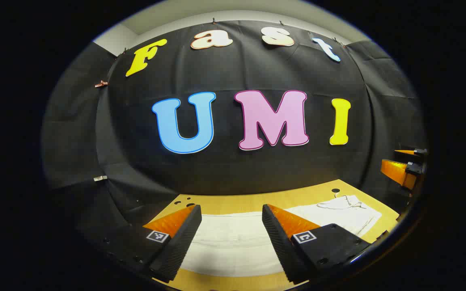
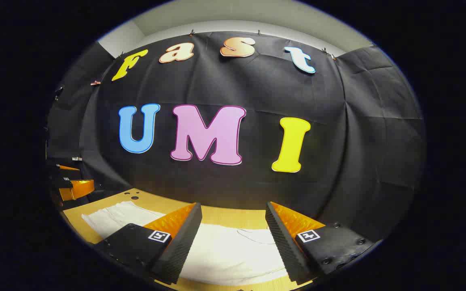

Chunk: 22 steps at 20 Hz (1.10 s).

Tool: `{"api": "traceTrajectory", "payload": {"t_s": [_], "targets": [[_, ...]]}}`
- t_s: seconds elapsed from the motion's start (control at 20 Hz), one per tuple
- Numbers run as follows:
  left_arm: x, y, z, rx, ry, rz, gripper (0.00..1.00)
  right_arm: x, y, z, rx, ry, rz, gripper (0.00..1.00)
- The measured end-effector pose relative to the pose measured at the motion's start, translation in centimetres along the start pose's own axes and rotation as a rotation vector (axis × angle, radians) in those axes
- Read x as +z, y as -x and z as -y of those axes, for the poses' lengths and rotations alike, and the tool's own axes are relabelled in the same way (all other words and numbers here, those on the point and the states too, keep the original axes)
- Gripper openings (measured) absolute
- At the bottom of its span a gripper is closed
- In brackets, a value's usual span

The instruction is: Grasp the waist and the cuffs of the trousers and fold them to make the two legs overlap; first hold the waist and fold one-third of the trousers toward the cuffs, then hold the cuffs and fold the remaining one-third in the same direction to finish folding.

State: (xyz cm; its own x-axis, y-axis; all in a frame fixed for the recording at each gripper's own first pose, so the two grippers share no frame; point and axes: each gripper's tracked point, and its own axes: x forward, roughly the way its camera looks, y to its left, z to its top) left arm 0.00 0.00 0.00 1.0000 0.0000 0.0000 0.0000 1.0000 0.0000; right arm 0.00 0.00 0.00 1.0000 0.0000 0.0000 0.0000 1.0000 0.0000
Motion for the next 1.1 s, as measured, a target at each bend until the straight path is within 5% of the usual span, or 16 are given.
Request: {"api": "traceTrajectory", "payload": {"t_s": [0.6,1.1], "targets": [[-2.1,0.5,2.3,0.021,-0.006,-0.046,0.94,-2.7,-1.0,3.6,0.041,0.021,-0.045,0.98],[-3.9,0.2,3.7,0.034,-0.011,-0.076,0.94,-7.2,-2.9,6.2,0.098,0.163,-0.106,0.98]]}}
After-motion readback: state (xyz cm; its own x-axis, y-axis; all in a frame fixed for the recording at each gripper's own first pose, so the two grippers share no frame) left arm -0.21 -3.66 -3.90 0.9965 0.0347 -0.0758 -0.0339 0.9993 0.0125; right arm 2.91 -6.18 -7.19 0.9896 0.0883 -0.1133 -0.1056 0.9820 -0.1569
